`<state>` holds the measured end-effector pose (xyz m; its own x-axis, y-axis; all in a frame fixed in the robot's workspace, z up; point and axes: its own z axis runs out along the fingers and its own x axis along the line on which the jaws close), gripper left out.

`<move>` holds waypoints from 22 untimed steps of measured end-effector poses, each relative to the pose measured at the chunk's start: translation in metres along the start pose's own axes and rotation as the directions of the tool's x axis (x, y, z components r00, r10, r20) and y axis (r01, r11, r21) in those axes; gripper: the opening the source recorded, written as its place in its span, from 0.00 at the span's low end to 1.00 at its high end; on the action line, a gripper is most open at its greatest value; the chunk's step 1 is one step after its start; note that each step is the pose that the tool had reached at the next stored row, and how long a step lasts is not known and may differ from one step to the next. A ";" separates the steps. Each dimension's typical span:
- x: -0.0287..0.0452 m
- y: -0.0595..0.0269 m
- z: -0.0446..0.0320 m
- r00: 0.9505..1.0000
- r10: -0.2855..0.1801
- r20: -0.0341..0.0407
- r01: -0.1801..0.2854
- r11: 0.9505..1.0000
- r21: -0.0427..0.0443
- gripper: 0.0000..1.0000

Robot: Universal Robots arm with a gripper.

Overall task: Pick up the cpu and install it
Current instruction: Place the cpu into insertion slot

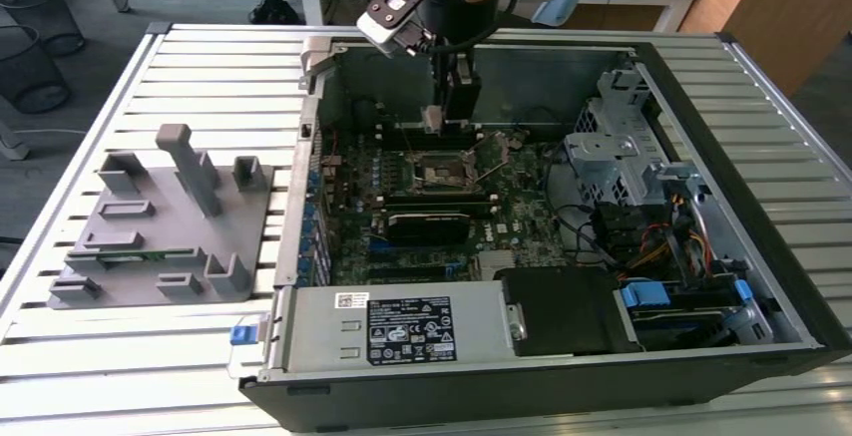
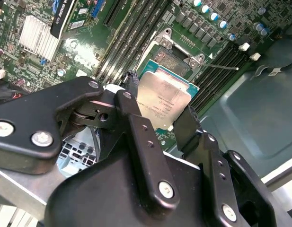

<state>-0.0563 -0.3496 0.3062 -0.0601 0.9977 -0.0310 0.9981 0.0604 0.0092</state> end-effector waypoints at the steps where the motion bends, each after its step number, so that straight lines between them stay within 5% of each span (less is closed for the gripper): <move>1: 0.0000 0.0000 0.0003 1.000 0.000 0.000 0.000 1.000 0.000 0.54; 13: 0.0058 0.0006 0.0031 1.000 0.000 0.001 0.000 1.000 0.000 0.54; 22: 0.0100 0.0051 0.0171 1.000 0.000 0.001 0.000 1.000 0.000 0.54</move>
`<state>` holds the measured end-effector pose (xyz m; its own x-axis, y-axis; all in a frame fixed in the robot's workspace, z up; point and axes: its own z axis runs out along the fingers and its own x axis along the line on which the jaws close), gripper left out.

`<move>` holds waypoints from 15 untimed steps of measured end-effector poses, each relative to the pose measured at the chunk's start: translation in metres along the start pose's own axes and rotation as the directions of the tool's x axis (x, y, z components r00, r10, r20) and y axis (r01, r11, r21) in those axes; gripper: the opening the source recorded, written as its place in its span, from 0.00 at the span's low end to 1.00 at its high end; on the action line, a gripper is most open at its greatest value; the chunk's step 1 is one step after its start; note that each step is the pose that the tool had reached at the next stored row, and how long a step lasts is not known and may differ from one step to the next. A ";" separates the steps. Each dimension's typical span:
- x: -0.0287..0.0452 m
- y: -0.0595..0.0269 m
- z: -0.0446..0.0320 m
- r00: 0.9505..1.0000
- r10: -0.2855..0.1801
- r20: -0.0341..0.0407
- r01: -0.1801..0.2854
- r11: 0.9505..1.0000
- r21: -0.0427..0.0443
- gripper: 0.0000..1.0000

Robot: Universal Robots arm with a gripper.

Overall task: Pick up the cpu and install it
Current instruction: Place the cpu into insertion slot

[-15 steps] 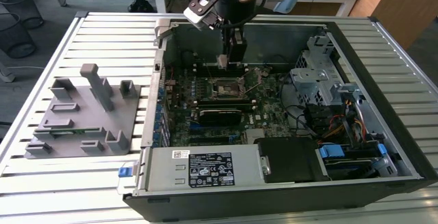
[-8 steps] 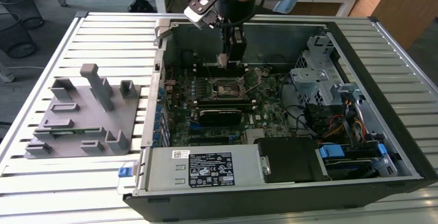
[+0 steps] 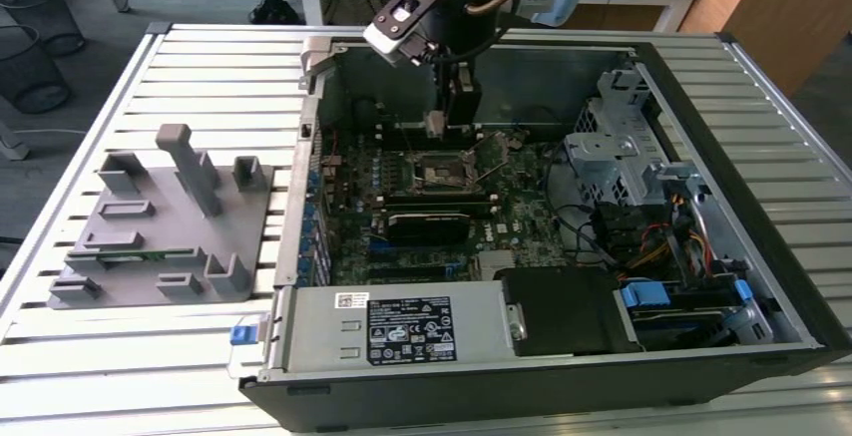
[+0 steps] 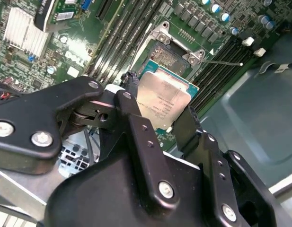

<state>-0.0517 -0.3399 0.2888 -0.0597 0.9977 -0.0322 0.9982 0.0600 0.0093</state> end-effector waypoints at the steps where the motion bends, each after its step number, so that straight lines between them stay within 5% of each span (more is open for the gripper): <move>1: 0.0011 0.0001 0.0018 1.000 0.000 0.000 0.000 1.000 0.000 0.54; 15: 0.0081 0.0006 0.0270 1.000 -0.026 -0.001 0.026 1.000 -0.001 0.54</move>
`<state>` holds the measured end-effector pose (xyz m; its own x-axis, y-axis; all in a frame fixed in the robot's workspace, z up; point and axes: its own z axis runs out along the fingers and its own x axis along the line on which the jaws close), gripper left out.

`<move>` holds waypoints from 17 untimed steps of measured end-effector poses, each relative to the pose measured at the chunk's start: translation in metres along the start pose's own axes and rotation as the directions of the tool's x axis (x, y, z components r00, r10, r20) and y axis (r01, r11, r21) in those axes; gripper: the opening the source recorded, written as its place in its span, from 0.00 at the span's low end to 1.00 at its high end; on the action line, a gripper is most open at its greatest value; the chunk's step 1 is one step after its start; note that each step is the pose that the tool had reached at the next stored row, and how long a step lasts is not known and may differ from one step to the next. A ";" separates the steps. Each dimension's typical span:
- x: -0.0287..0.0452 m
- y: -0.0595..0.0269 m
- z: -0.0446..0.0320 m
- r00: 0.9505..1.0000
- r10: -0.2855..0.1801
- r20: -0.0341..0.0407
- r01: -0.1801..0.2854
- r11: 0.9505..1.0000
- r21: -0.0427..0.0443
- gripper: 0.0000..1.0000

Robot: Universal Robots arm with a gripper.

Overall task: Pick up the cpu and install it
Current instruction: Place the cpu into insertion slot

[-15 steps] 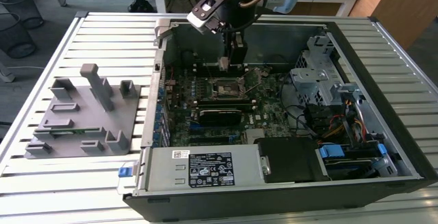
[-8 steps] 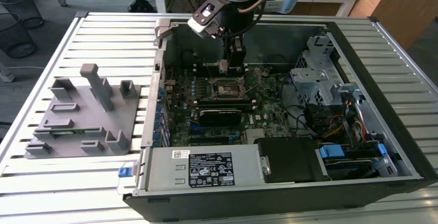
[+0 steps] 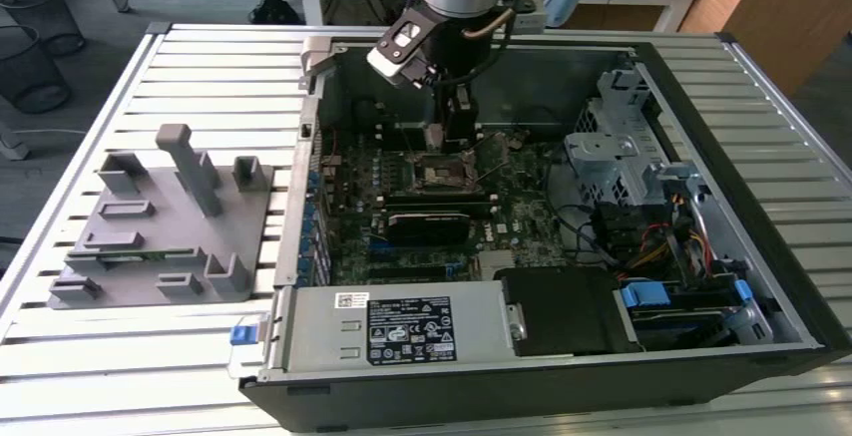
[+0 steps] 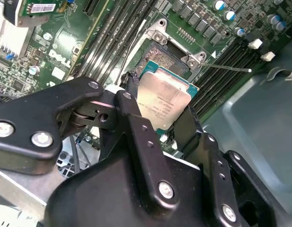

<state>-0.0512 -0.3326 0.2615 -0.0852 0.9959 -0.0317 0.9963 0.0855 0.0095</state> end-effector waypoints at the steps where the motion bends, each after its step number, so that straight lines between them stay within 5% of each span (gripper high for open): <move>1: 0.0001 0.0000 0.0017 1.000 0.000 0.000 0.000 1.000 0.000 0.54; 17: 0.0023 0.0008 0.0217 0.999 0.034 0.000 -0.034 0.999 0.001 0.54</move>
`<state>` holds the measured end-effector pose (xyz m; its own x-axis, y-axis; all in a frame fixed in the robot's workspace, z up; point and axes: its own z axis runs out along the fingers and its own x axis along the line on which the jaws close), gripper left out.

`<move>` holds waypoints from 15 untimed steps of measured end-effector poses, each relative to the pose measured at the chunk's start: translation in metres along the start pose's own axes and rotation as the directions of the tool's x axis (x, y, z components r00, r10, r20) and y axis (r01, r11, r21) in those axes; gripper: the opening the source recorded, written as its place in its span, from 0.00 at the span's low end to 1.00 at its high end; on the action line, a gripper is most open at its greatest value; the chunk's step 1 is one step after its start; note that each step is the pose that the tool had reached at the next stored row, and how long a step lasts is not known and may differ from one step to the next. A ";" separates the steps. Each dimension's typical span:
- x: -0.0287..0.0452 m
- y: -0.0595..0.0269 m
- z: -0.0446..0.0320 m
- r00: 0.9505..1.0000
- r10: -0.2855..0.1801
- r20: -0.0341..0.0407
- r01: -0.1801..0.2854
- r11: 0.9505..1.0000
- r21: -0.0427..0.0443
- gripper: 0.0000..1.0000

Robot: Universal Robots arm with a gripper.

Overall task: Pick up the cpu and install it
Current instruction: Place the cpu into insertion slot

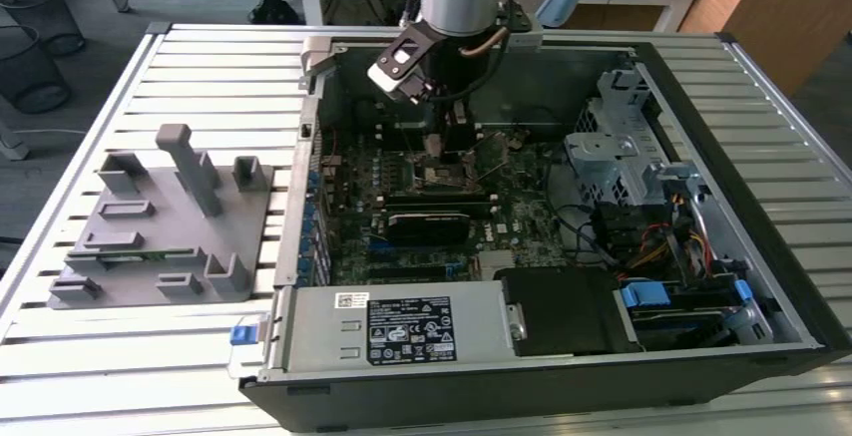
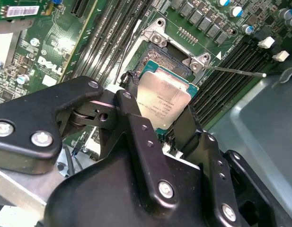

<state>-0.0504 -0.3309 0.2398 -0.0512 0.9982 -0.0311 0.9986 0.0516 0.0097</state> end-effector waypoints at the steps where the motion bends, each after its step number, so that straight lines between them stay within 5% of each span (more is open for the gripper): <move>1: 0.0003 0.0000 0.0012 1.000 0.000 0.000 0.000 1.000 0.000 0.54; 15: 0.0030 0.0000 0.0141 1.000 0.003 -0.001 -0.003 1.000 0.000 0.54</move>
<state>-0.0503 -0.3284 0.2255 -0.0482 0.9984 -0.0297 0.9988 0.0486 0.0097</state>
